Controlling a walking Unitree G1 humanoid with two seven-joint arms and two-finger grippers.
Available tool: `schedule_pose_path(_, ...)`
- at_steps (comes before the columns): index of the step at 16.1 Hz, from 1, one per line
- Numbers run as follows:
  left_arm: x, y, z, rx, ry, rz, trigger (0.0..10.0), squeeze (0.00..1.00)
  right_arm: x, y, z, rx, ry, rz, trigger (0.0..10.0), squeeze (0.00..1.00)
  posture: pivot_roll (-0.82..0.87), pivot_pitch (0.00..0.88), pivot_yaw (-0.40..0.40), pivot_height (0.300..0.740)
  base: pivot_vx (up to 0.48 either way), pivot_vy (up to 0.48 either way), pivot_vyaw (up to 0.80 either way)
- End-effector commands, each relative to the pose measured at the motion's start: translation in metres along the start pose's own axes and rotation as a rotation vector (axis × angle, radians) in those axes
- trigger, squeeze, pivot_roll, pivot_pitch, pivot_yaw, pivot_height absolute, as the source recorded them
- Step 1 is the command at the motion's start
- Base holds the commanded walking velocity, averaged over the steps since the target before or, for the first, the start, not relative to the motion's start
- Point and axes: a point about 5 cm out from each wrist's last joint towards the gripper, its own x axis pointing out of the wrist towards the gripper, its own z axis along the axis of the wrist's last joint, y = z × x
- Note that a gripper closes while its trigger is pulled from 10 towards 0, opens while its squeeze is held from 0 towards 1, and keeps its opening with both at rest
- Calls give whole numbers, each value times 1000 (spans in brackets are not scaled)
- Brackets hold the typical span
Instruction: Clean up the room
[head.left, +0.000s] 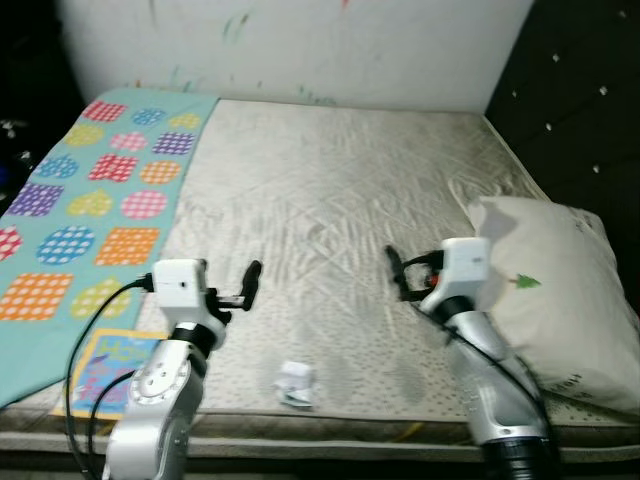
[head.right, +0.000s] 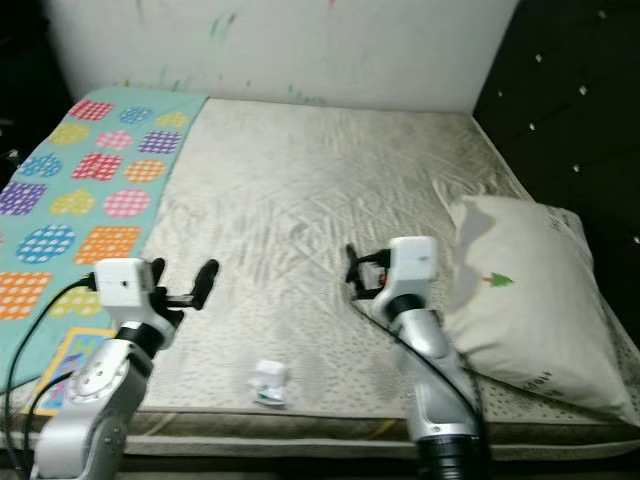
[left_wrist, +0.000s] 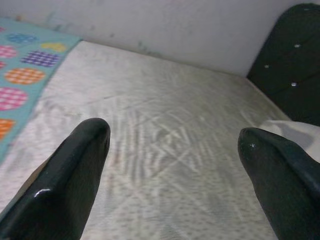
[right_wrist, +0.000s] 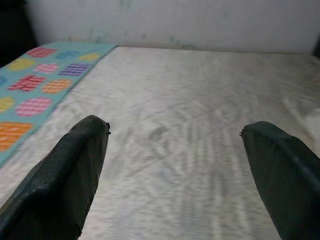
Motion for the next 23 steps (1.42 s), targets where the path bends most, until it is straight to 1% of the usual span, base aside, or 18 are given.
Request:
schedule_pose_path(1, 1, -1, -1, -4, 10, 1, 10000, 0, -1, -6, 1, -1, 3, -18, 10000, 0, -19, 79, -38, 740, 0, 480, 0)
schedule_pose_path(3, 1, -1, -1, -2, 10, 1, 10000, 0, -1, -7, 1, -1, 2, -19, 10000, 0, -19, 81, -37, 740, 0, 480, 0)
schedule_pose_path(18, 1, 0, -1, -6, 8, 10, 10000, 0, 0, -8, 1, 0, 2, -19, 10000, 0, -19, 79, -41, 740, 0, 0, 0)
schedule_pose_path(21, 1, 0, -1, -6, 11, 9, 10000, 0, 0, -8, 1, 3, 6, -20, 10000, 0, -19, 74, -39, 740, 0, 0, -731)
schedule_pose_path(23, 1, 0, -2, -6, 15, 7, 10000, 0, -1, -8, 1, -2, 1, -17, 10000, 0, -19, 71, -38, 740, 0, 0, 0)
